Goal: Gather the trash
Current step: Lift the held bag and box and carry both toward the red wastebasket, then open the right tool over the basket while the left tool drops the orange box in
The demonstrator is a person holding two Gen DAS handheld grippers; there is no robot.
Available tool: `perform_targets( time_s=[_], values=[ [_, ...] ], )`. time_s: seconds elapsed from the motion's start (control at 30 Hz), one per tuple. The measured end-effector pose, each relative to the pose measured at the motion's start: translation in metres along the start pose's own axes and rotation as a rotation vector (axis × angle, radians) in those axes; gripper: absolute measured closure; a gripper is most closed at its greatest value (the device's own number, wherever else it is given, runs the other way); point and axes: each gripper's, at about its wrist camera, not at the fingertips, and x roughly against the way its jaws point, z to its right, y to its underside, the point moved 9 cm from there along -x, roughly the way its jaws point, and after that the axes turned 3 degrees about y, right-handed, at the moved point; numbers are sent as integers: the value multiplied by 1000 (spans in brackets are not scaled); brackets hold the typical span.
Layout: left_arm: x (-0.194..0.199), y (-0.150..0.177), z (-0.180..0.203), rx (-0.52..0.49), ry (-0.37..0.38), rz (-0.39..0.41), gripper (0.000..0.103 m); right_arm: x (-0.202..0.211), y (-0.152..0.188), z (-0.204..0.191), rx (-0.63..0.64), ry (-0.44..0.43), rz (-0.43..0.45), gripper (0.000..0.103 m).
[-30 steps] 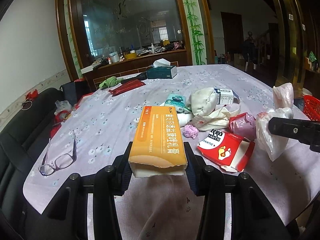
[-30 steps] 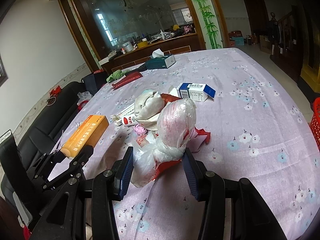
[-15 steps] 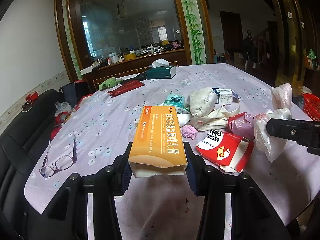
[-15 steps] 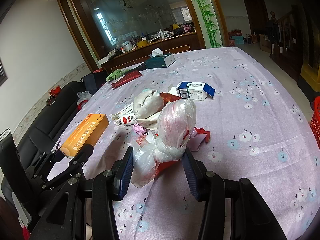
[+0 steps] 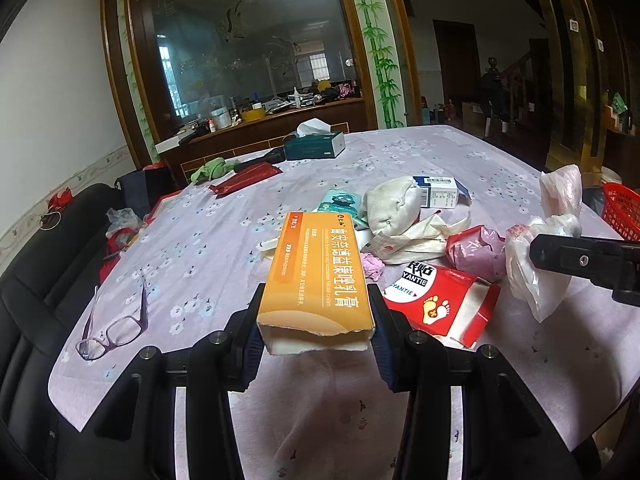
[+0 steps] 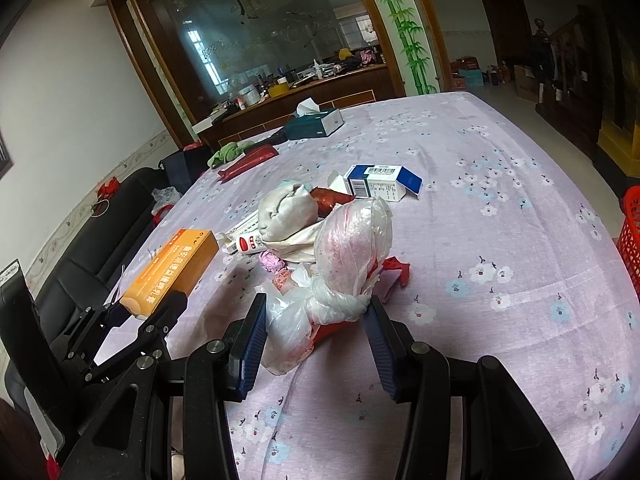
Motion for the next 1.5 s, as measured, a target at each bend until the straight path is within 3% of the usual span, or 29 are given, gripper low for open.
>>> perform_targets(
  time_s=[0.57,0.9,1.13,1.3,1.5],
  values=[
    [-6,-10,26,-48,31,-2,58,10,-6,27,-60,14,20,51],
    [-10,-27,68,-101,94,-1,58,33,-16,69,-130,44,63,51],
    [-9,-55,138,-144,297,-4,58,84,-34,155,-221,171,155,51],
    [-11,-74,220,-166,525,-48,58,130,-41,243,-318,311,215,51],
    [-14,-89,314,-178,717,-106,58,156,-46,319,-392,423,213,51]
  ],
)
